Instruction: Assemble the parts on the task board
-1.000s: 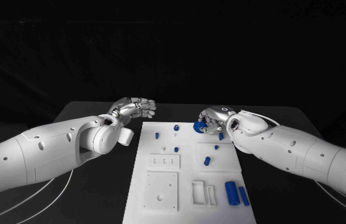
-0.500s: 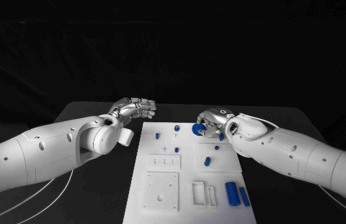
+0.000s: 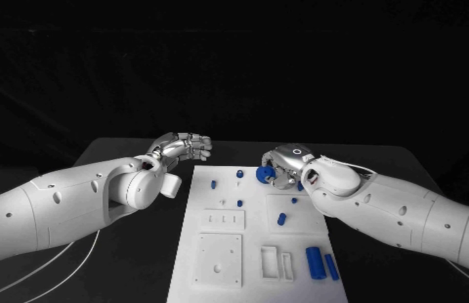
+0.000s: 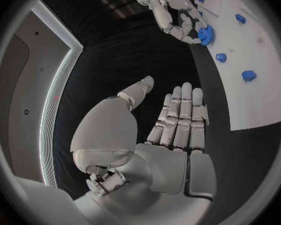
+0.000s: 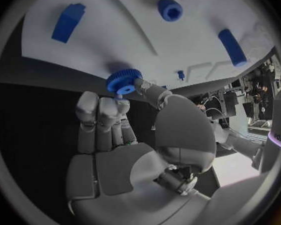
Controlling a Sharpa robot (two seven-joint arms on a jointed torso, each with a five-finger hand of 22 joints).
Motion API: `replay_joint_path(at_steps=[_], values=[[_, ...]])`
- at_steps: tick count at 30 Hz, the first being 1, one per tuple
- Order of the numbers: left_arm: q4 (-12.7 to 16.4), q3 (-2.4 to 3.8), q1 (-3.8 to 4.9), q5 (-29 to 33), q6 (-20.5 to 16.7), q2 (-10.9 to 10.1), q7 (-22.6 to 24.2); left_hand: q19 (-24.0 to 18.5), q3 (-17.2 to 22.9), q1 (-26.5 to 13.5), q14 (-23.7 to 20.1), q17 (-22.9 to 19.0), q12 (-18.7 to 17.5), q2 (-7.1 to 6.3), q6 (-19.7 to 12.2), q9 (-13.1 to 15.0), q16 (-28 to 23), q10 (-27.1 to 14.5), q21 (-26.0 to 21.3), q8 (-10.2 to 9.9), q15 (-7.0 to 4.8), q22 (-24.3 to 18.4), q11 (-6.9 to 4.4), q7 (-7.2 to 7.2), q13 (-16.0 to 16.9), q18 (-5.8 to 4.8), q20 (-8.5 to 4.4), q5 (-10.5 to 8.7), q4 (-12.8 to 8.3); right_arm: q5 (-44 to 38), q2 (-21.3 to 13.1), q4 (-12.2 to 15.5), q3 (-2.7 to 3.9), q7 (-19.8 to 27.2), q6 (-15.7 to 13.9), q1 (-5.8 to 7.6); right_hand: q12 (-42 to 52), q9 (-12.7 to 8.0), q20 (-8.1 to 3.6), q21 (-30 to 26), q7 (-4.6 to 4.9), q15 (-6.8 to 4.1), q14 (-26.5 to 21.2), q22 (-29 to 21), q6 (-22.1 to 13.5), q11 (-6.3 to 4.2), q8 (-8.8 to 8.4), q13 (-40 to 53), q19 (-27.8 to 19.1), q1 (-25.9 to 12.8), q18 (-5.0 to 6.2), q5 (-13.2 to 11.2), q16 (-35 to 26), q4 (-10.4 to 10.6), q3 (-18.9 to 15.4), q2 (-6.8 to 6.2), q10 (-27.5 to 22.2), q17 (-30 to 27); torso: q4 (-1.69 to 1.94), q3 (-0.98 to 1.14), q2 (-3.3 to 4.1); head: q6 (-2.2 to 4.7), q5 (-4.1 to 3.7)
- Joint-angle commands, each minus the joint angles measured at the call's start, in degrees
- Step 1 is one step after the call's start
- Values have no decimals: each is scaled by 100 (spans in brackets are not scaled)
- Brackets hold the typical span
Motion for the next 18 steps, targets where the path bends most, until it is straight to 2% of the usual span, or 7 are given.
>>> replay_joint_path(at_steps=[1, 6, 11, 18], values=[[14, 4, 4, -22, 41, -3, 40, -36, 13, -27, 2, 7, -17, 2, 18, -6, -29, -2, 37, 3, 36, 113, 25, 96, -7, 74, 10, 12, 27, -534, -43, 189, 3, -241, -147, 12, -6, 7, -8, 18, -102, -35, 12, 64, 1010, -135, -34, 4, 47, 0, 579, -42, -7, 0, 48, -68, -81, 9, 1, 0, -1, 8, 11], [25, 4, 4, -22, 40, -3, 42, -35, 13, -26, 3, 8, -17, 3, 18, -6, -30, -2, 37, 3, 36, 113, 25, 96, -7, 75, 10, 12, 27, -852, -29, 405, 3, -358, -262, 13, -14, 18, -11, 18, -105, -37, 19, 62, 1020, -138, -31, 4, 60, 15, 579, -54, -8, 59, 83, -130, -64, 11, -5, 1, 1, 24, 15], [23, 4, 4, -22, 31, -5, 39, -35, 13, -27, 3, 9, -17, 4, 18, -6, -30, -1, 37, 4, 36, 113, 25, 96, -6, 74, 10, 12, 27, -1143, 21, 624, 2, -470, -361, 12, -29, 37, -19, 17, -112, -43, 27, 57, 1032, -145, -27, 4, 83, 47, 579, -67, -9, 172, 151, -242, -35, 14, 7, 1, 3, 31, 23], [37, 4, 4, -22, 32, -2, 40, -35, 13, -27, 3, 10, -17, 4, 18, -6, -30, -1, 38, 4, 36, 113, 25, 96, -6, 75, 11, 11, 28, -1167, 215, 628, -34, -465, -313, 10, -36, 45, -23, 17, -113, -45, 29, 56, 1034, -147, -26, 3, 91, 60, 579, -71, -11, 215, 171, -279, -25, 15, 4, -6, 2, 33, 36]])
